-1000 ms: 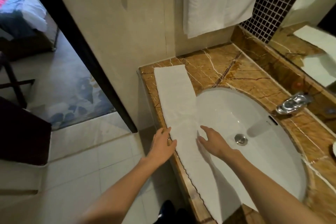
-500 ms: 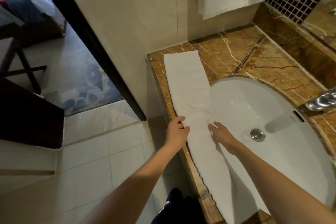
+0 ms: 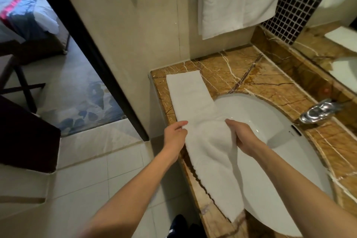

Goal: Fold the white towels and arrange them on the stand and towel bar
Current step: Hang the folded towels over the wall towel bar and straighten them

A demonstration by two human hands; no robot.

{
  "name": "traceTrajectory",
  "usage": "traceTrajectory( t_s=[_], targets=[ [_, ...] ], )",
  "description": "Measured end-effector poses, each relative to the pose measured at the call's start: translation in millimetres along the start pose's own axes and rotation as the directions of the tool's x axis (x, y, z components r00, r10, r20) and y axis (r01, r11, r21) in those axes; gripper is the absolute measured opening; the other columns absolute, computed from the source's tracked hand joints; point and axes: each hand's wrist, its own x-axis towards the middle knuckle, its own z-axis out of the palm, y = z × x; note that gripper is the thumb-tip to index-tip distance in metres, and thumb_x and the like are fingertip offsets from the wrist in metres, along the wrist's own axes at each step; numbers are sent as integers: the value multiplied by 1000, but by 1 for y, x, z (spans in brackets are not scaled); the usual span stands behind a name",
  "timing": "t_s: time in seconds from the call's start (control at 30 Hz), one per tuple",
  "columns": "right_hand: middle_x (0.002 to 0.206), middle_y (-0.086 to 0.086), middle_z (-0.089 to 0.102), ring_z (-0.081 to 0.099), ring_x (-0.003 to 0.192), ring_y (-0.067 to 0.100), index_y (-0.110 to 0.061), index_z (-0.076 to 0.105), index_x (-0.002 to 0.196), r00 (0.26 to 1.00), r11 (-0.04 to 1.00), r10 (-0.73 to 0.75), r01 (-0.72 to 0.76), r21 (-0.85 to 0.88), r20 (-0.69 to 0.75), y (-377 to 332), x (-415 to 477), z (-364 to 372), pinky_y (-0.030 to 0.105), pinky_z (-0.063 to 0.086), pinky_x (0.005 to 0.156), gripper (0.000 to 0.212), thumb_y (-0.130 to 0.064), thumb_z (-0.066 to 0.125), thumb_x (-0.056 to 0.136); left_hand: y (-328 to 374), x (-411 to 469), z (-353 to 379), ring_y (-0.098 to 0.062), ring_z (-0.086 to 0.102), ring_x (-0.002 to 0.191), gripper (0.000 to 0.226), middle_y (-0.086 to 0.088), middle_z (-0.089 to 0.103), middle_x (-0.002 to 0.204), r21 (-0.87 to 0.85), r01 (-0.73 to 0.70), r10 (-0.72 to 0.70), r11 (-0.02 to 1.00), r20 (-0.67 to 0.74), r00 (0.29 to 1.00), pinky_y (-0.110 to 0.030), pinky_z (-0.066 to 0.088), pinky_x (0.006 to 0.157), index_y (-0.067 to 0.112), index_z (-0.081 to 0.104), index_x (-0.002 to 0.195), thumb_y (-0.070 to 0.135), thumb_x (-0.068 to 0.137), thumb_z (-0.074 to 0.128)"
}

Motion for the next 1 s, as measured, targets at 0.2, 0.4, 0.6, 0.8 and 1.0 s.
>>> traceTrajectory(
  t_s=[0.2, 0.4, 0.6, 0.8, 1.0],
  targets=[
    [95, 16, 74, 71, 84, 28, -3, 71, 92, 978, 977, -204, 206, -56, 40, -67, -44, 12, 46, 54, 83, 21, -22, 64, 88, 62, -22, -18, -28, 50, 124, 33, -6, 59, 129, -25, -133, 133, 991, 1, 991, -49, 41, 106, 17, 65, 116, 3, 88, 55],
    [93, 9, 73, 72, 79, 21, -7, 63, 107, 925, 922, -355, 370, -110, 132, -136, -92, 36, 31, 56, 60, 19, -5, 59, 89, 142, -47, -48, -7, 57, 100, 28, 1, 60, 116, -65, -349, 349, 935, -9, 937, -24, 54, 84, 24, 65, 108, 5, 89, 62],
    [73, 0, 74, 71, 67, 12, -13, 70, 82, 826, 832, -532, 551, -65, 186, -210, -159, 63, 22, 54, 53, 30, 11, 53, 78, 237, -77, -82, -30, 61, 106, 46, -21, 61, 122, -246, -327, 364, 912, 120, 924, -26, 56, 75, 6, 53, 131, -11, 88, 52],
    [93, 19, 59, 62, 60, 21, -13, 54, 113, 765, 766, -632, 641, -52, 121, -263, -213, 83, 26, 49, 47, 36, 8, 52, 83, 297, -108, -112, -14, 63, 69, 30, -15, 67, 94, -356, -252, 350, 900, 244, 904, -20, 53, 58, -3, 60, 118, -3, 88, 53],
    [133, 5, 51, 54, 119, 29, -23, 55, 133, 644, 638, -745, 764, -97, 173, -297, -260, 103, 47, 52, 94, 59, 11, 44, 87, 330, -120, -133, -10, 63, 62, 16, -3, 71, 76, -401, -414, 506, 817, 154, 849, -19, 52, 56, 6, 68, 99, -1, 85, 63]
  ],
)
